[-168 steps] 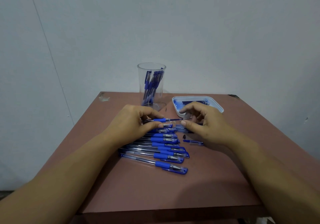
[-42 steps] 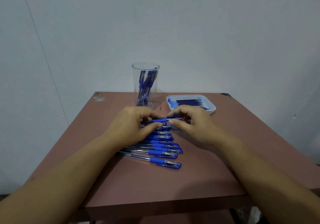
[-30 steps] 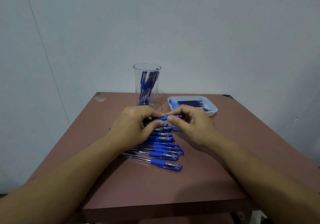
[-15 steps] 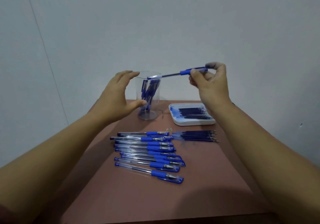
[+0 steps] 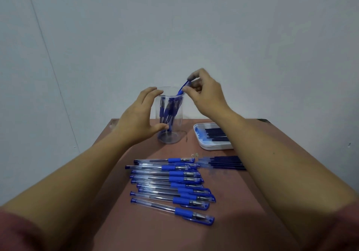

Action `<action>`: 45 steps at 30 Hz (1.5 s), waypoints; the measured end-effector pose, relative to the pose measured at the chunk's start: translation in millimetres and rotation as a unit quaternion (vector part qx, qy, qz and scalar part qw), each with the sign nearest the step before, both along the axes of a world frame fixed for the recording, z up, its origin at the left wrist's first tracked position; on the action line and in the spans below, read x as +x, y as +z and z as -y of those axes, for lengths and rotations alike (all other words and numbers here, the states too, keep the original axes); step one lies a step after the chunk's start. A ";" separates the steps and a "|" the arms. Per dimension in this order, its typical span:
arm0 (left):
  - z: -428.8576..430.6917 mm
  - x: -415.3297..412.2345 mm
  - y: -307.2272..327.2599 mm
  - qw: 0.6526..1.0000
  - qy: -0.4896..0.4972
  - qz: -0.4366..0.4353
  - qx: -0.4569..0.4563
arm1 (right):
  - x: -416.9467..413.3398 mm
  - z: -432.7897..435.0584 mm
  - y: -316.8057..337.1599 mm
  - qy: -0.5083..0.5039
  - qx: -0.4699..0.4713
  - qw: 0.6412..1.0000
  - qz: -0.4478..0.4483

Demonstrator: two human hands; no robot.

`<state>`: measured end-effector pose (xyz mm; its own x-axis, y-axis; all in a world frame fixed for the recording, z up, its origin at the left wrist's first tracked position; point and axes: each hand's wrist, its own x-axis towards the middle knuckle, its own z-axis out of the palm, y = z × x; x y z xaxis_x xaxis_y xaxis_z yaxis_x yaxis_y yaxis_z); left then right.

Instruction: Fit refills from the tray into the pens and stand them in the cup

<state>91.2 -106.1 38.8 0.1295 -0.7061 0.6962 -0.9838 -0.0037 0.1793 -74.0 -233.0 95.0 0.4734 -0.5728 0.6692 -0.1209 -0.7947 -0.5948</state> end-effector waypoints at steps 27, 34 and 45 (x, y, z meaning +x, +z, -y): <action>-89.6 -74.4 -44.2 0.958 -0.091 -0.060 0.265 | -91.8 -67.4 -68.8 0.095 -0.056 0.943 -0.315; -91.2 -78.5 -52.3 0.964 -0.074 -0.063 0.247 | -81.4 -75.4 -78.6 0.087 -0.065 0.941 -0.320; -87.8 -82.2 -48.8 0.991 -0.044 -0.028 0.123 | -84.1 -82.1 -79.5 0.073 0.065 0.981 -0.170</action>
